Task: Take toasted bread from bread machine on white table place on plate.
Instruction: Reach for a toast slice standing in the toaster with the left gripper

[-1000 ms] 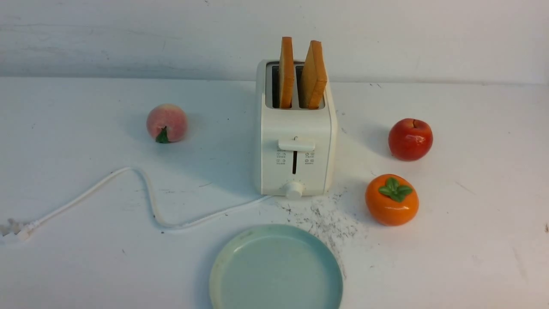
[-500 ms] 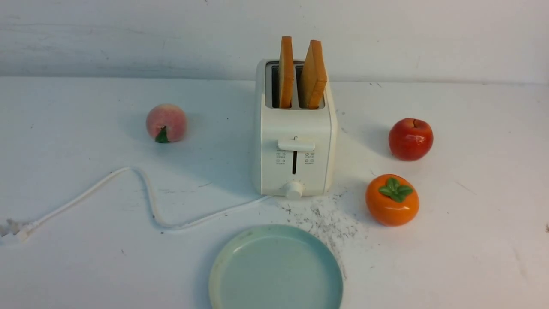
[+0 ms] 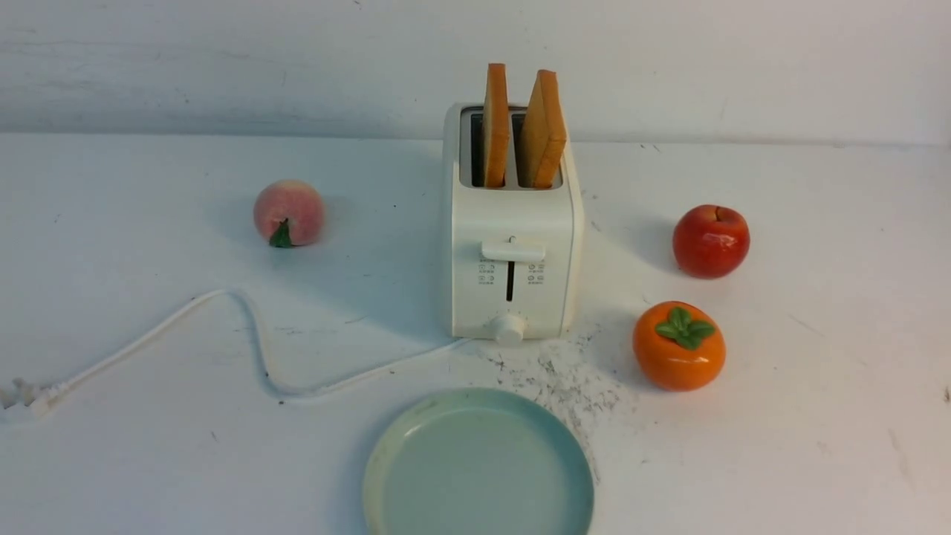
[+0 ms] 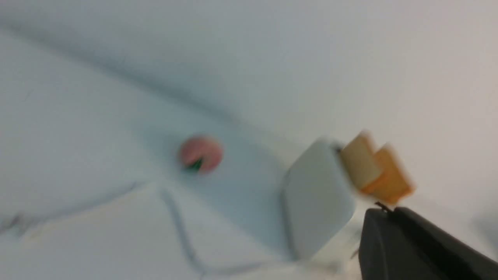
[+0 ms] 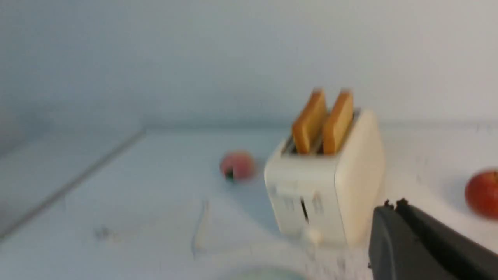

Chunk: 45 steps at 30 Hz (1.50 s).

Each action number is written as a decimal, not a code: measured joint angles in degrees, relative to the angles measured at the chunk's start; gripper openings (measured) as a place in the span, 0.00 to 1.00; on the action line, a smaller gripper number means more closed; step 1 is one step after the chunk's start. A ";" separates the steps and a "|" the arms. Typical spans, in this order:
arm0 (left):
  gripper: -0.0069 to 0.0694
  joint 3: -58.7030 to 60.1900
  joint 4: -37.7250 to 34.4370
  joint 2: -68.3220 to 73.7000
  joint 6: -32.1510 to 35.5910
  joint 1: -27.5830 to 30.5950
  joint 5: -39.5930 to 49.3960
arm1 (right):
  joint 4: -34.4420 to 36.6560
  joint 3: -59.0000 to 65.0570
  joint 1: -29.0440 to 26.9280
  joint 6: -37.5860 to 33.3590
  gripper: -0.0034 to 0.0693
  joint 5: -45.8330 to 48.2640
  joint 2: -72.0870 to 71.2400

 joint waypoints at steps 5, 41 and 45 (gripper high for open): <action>0.07 -6.40 -0.61 10.80 11.60 0.00 16.14 | -22.59 -3.93 0.00 8.17 0.04 10.87 10.15; 0.07 -45.50 -8.56 62.43 11.50 -19.04 9.66 | -45.85 -5.44 0.00 39.66 0.06 23.55 12.19; 0.13 -53.89 -7.88 70.86 11.91 -19.06 9.88 | -45.63 -3.08 0.00 39.48 0.06 22.05 12.19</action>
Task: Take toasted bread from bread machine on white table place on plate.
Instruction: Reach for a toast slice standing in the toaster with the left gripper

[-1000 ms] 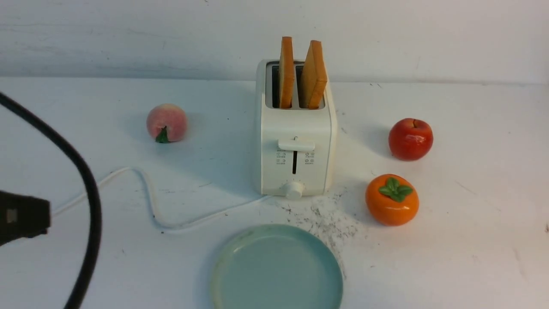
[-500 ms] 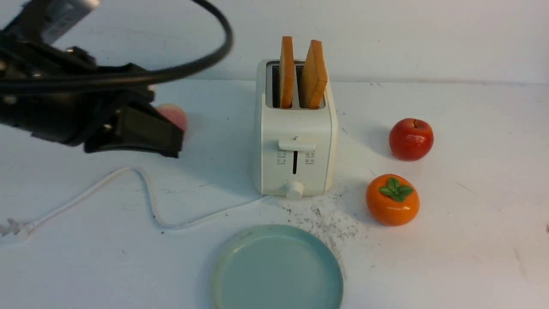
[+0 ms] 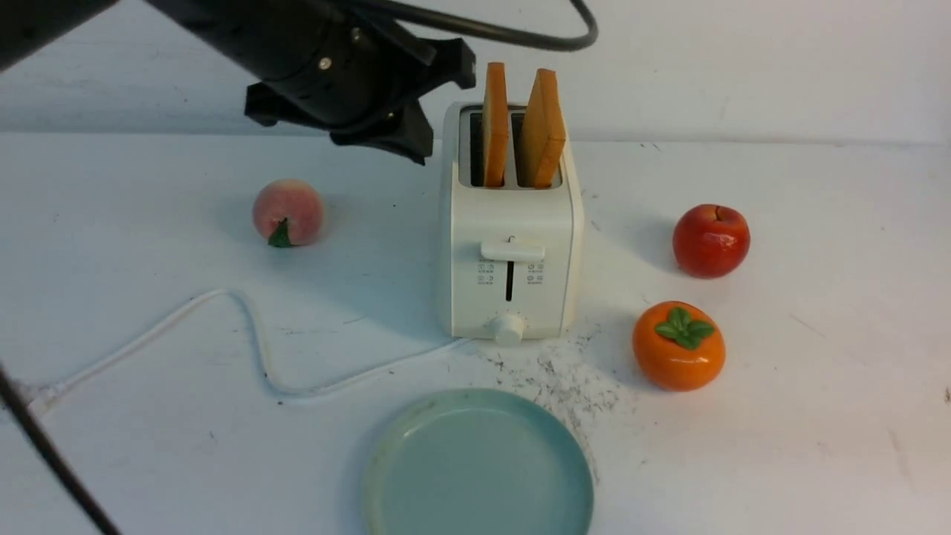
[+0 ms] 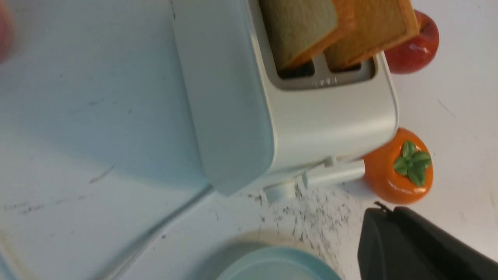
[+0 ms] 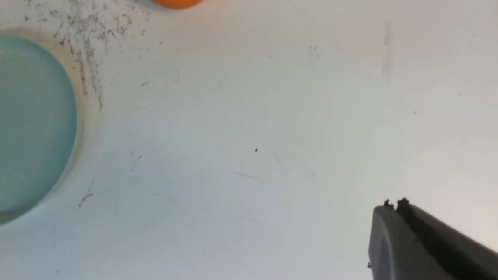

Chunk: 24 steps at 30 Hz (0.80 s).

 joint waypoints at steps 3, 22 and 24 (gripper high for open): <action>0.21 -3.63 0.00 3.45 1.27 0.00 0.57 | 0.56 1.74 0.00 0.00 0.06 -0.45 0.00; 0.71 -15.81 2.17 19.58 3.93 0.00 -12.37 | 3.56 7.19 0.00 0.00 0.08 -5.61 0.00; 0.69 -15.81 2.11 20.12 3.98 0.00 -14.00 | 4.02 7.19 0.00 0.00 0.08 -6.03 0.00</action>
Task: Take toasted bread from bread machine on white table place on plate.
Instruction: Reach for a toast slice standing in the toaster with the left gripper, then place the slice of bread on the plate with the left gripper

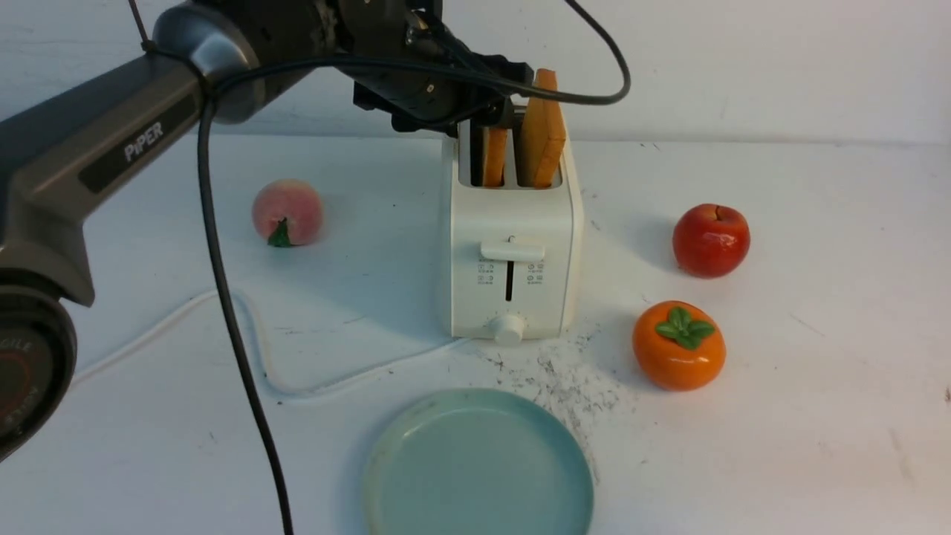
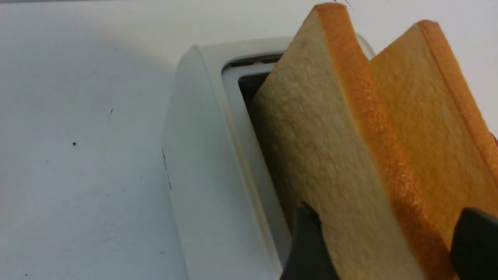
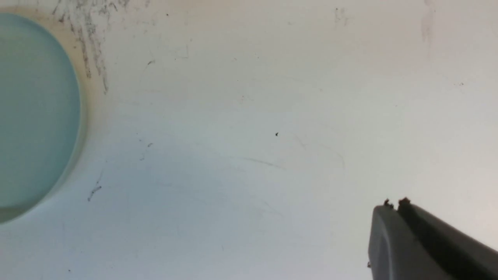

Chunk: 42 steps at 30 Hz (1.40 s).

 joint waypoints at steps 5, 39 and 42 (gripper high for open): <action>0.63 -0.02 -0.04 0.46 0.00 -0.11 -0.67 | 0.27 0.00 0.00 0.00 0.09 -0.19 0.00; 0.16 19.60 6.58 -31.11 -4.86 -0.03 21.34 | 3.54 0.00 0.00 -1.22 0.12 0.16 0.00; 0.16 32.43 1.77 -36.02 -5.42 -0.03 14.85 | 4.24 0.00 0.00 -2.86 0.12 1.14 0.00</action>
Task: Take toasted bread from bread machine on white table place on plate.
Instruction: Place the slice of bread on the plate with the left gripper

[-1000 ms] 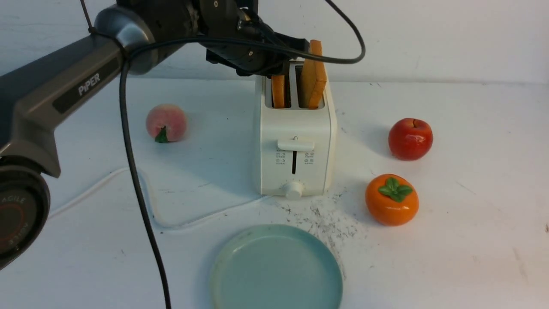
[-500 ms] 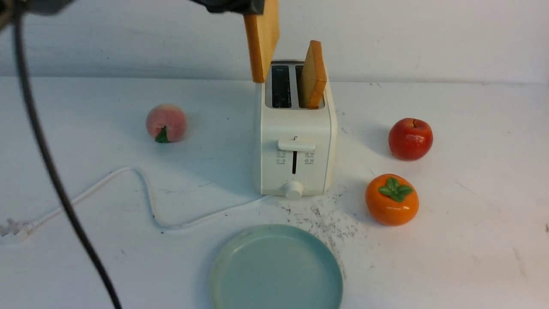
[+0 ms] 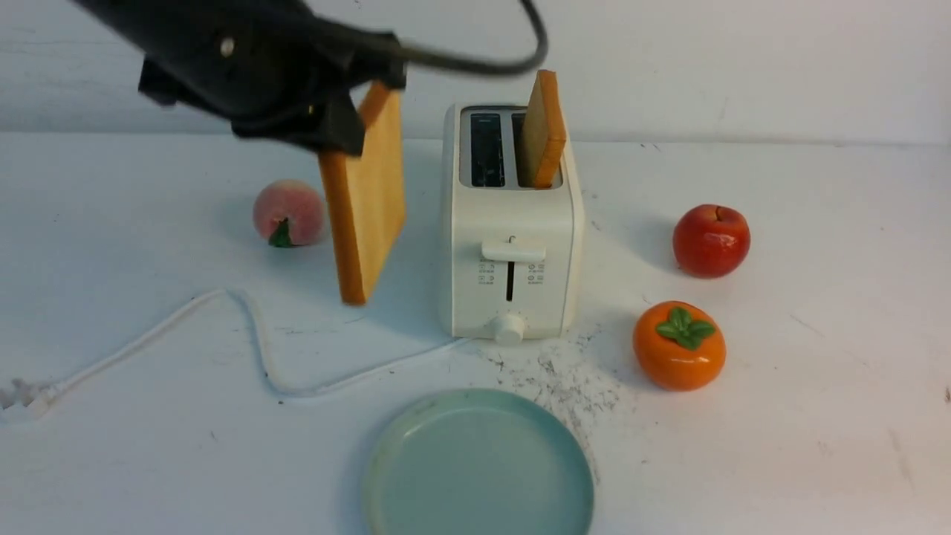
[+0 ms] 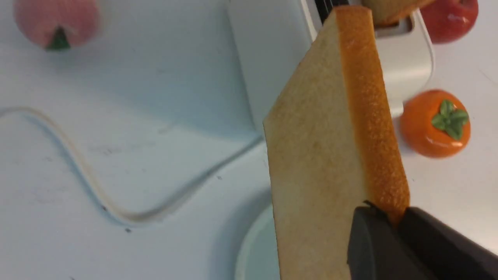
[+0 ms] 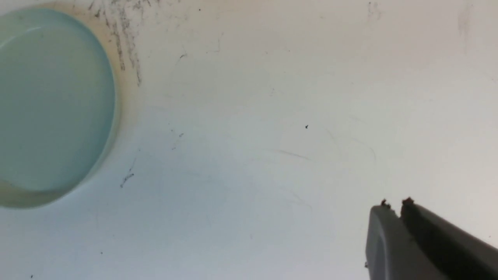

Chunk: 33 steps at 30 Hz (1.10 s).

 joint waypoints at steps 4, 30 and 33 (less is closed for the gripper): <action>0.16 11.39 -6.97 -4.21 1.34 0.00 -6.75 | 1.34 0.00 0.00 -1.11 0.13 0.66 0.00; 0.16 35.05 -58.59 7.27 47.21 0.00 -20.96 | 3.92 0.00 0.00 -3.61 0.16 1.01 0.00; 0.16 35.05 -56.96 8.46 47.29 0.00 -21.11 | 3.92 0.00 0.00 -3.67 0.16 1.01 0.00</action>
